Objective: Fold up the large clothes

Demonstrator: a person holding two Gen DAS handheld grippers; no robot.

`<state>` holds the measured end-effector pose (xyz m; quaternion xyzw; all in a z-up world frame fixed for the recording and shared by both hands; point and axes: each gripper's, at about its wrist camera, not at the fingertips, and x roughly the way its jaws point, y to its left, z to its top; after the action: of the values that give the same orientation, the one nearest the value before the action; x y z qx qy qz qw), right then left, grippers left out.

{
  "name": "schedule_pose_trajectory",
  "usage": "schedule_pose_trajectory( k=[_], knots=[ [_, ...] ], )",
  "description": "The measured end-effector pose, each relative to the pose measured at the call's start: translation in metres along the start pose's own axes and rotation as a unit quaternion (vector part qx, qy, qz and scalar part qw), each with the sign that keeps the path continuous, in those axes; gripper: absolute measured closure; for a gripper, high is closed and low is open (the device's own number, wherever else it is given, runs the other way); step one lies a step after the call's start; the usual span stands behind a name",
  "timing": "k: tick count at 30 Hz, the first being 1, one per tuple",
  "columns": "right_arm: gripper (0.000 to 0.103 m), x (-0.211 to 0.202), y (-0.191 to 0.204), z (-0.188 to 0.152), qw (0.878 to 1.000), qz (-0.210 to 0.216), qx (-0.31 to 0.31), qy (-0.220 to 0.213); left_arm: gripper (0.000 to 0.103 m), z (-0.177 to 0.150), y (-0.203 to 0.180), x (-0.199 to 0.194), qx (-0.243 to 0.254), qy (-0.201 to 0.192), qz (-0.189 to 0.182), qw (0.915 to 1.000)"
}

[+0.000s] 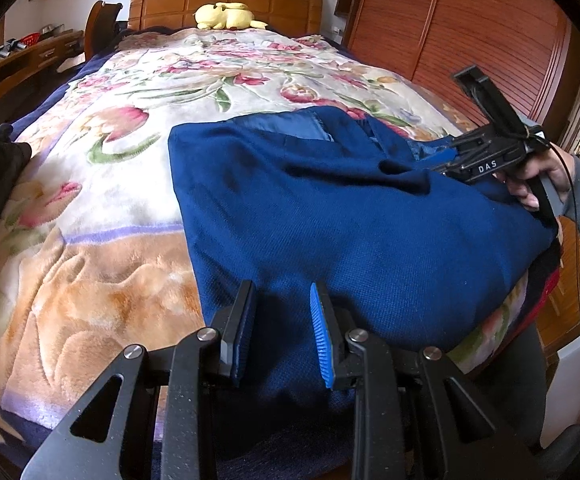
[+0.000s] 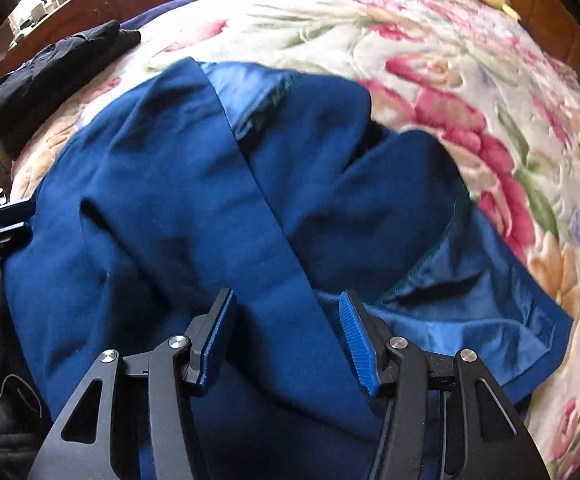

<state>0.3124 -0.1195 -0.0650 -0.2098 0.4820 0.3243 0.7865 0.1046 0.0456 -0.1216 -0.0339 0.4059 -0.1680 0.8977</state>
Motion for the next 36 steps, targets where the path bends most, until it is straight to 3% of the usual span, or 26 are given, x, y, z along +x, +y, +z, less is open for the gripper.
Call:
schedule_pose_trajectory(
  k=[2,4,5,7,13,21,24,26,28,29,30,36],
  knots=[
    [0.049,0.004,-0.003,0.001,1.000,0.004,-0.002,0.004,0.074,0.000,0.000,0.000,-0.002,-0.001,0.000,1.0000],
    [0.076,0.004,0.004,0.002,1.000,-0.001,-0.026,0.002,0.074,0.000,-0.001,-0.002,-0.003,-0.003,0.000,1.0000],
    [0.102,-0.001,0.012,0.006,0.999,-0.018,-0.048,0.000,0.074,0.001,-0.001,-0.002,-0.004,-0.004,0.000,1.0000],
    [0.102,-0.004,0.025,0.013,0.992,-0.087,-0.092,-0.025,0.074,0.001,-0.001,-0.004,-0.003,-0.005,0.003,1.0000],
    [0.102,-0.012,0.030,0.061,0.971,-0.191,-0.117,-0.086,0.074,0.002,-0.006,-0.007,0.001,-0.009,0.013,0.9999],
    [0.102,0.020,0.007,0.093,0.953,-0.278,-0.048,-0.105,0.074,0.000,-0.007,-0.012,0.006,-0.011,0.015,0.9998],
    [0.100,0.018,-0.007,0.094,0.960,-0.257,0.009,-0.112,0.074,0.000,-0.006,-0.012,0.004,-0.012,0.015,0.9998],
    [0.093,0.004,-0.019,0.090,0.960,-0.246,0.040,-0.125,0.074,0.000,-0.007,-0.013,0.004,-0.012,0.016,0.9998],
    [0.077,-0.010,-0.032,0.079,0.961,-0.235,0.057,-0.136,0.074,0.000,-0.007,-0.012,0.006,-0.010,0.017,0.9998],
    [0.061,-0.016,-0.043,0.071,0.963,-0.225,0.068,-0.134,0.074,0.000,-0.008,-0.011,0.008,-0.009,0.018,0.9998],
    [0.052,-0.019,-0.052,0.063,0.965,-0.216,0.079,-0.129,0.074,0.000,-0.008,-0.010,0.011,-0.007,0.020,0.9997],
    [0.049,-0.020,-0.109,0.009,0.962,-0.220,0.145,-0.076,0.074,0.000,-0.007,-0.009,0.006,-0.004,0.018,0.9998]
  ],
)
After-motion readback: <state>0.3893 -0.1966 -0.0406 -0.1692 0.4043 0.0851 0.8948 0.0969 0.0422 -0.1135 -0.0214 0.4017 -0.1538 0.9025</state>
